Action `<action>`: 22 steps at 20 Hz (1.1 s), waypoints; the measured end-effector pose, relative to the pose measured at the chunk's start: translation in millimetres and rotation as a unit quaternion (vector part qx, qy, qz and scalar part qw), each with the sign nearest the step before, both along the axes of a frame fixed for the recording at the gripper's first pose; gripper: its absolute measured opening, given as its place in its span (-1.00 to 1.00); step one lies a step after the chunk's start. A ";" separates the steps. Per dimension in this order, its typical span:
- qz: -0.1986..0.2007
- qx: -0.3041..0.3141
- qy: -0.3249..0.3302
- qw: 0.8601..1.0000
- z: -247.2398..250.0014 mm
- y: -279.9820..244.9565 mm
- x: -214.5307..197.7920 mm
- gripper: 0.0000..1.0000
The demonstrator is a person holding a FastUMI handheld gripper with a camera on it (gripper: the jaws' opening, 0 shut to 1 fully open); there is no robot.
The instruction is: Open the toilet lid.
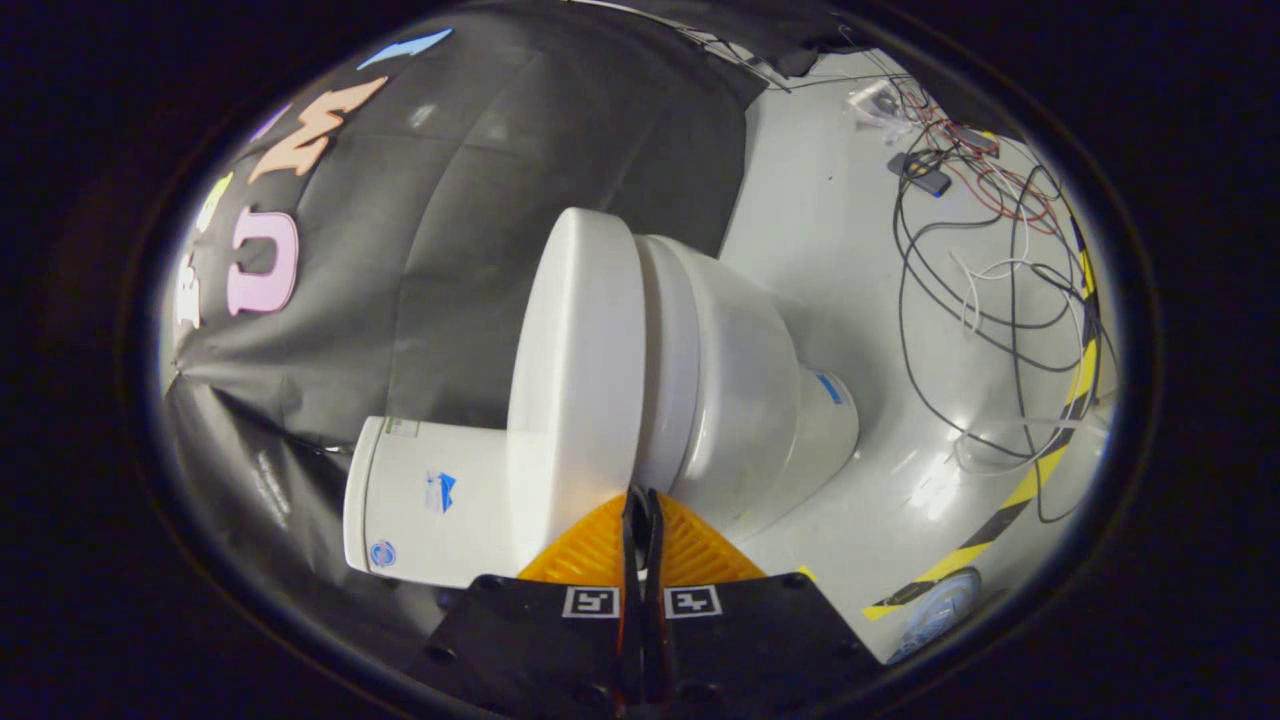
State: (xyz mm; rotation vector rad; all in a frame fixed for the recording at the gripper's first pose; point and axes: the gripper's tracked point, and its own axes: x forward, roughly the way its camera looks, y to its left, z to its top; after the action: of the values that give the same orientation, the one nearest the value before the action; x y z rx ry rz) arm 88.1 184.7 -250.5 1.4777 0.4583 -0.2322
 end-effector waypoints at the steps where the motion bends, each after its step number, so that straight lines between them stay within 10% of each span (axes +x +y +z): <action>1: -0.004 -0.002 0.003 1.000 0.1 -0.7 -0.6 -0.96; 9: -0.007 0.015 -0.005 1.000 0.0 -0.2 0.2 -0.96; 22: -0.009 -0.169 -0.009 0.986 102.8 -13.8 7.2 -0.97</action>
State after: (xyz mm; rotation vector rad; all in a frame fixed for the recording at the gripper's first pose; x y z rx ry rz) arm 95.3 170.9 -147.7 1.1517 0.3704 -0.2963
